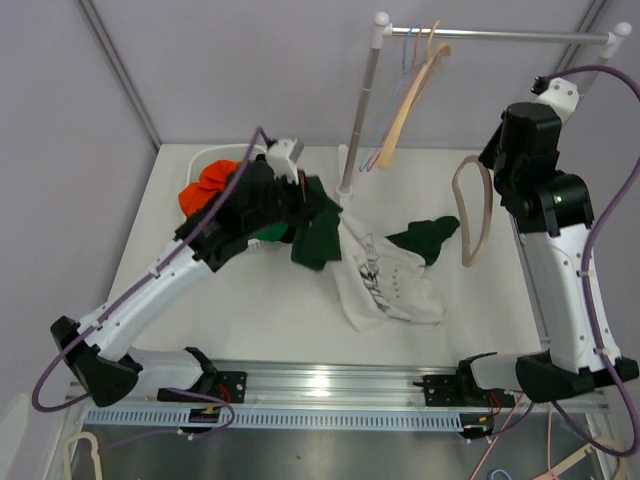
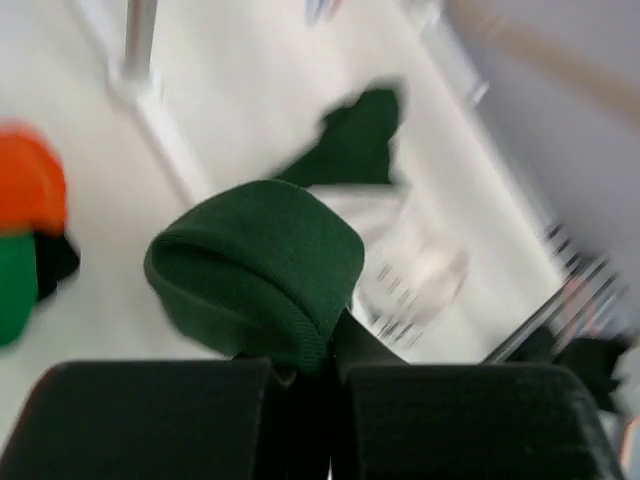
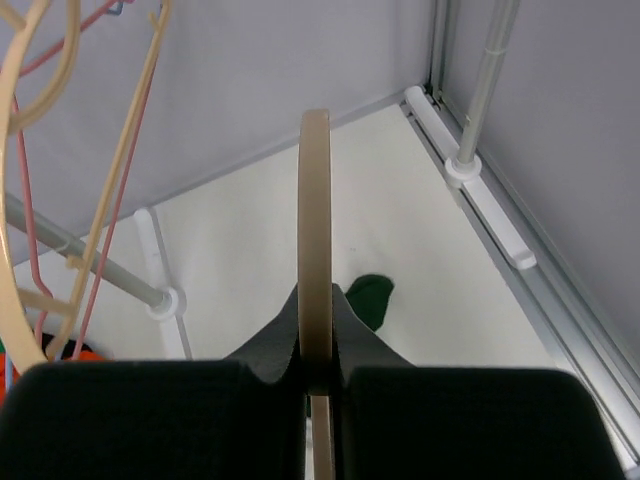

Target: Remove the t-shirt from the hanger

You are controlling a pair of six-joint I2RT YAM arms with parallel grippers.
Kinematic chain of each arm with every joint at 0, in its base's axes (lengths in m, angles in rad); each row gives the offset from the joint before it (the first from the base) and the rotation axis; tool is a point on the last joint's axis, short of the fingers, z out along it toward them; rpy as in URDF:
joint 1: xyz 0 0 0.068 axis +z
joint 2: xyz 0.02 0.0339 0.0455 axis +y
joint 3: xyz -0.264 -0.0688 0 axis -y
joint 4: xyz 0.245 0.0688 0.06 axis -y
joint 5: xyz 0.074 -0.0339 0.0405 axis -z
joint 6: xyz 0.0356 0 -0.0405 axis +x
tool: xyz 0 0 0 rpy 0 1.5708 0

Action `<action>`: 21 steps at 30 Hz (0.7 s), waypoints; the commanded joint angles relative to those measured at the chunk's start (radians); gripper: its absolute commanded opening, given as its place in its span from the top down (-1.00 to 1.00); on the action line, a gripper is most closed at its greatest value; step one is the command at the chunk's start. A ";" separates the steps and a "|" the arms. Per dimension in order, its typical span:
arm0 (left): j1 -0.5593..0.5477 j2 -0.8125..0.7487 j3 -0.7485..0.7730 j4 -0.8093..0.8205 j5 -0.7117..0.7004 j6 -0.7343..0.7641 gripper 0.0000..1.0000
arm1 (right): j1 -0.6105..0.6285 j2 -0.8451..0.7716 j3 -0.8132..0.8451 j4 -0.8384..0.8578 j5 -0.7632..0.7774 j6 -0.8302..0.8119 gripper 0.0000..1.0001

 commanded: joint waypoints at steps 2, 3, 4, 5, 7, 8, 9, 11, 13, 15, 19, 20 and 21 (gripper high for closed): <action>0.099 0.146 0.484 -0.065 0.182 0.016 0.99 | -0.038 0.132 0.101 0.191 -0.033 -0.059 1.00; 0.137 0.264 0.567 -0.120 0.221 0.025 0.99 | -0.044 0.165 0.171 0.208 -0.028 -0.070 1.00; 0.156 0.338 0.660 -0.163 0.327 0.031 0.99 | -0.047 0.230 0.205 0.225 -0.033 -0.079 1.00; 0.176 0.421 1.027 -0.218 0.374 0.034 0.99 | -0.058 0.259 0.236 0.242 -0.039 -0.091 1.00; 0.252 0.691 1.476 -0.388 0.432 0.030 0.99 | -0.068 0.349 0.336 0.306 -0.062 -0.124 1.00; 0.294 0.751 1.641 -0.393 0.475 0.010 0.99 | -0.079 0.376 0.363 0.332 -0.068 -0.136 1.00; 0.399 0.729 1.628 -0.343 0.509 -0.056 0.99 | -0.084 0.396 0.389 0.386 -0.077 -0.142 1.00; 0.527 0.596 1.350 -0.022 0.569 -0.142 0.99 | -0.098 0.439 0.422 0.455 -0.120 -0.174 1.00; 0.703 0.413 0.973 0.219 0.553 -0.255 0.99 | -0.114 0.457 0.426 0.549 -0.148 -0.184 1.00; 0.842 0.373 0.904 0.340 0.516 -0.280 0.99 | -0.127 0.485 0.439 0.596 -0.169 -0.190 1.00; 0.943 0.434 1.054 0.237 0.552 -0.243 0.99 | -0.128 0.508 0.440 0.674 -0.208 -0.207 1.00; 0.955 0.446 1.074 0.228 0.557 -0.239 0.99 | -0.128 0.509 0.427 0.691 -0.224 -0.208 1.00; 0.972 0.445 1.075 0.231 0.555 -0.228 0.99 | -0.128 0.511 0.420 0.726 -0.234 -0.210 1.00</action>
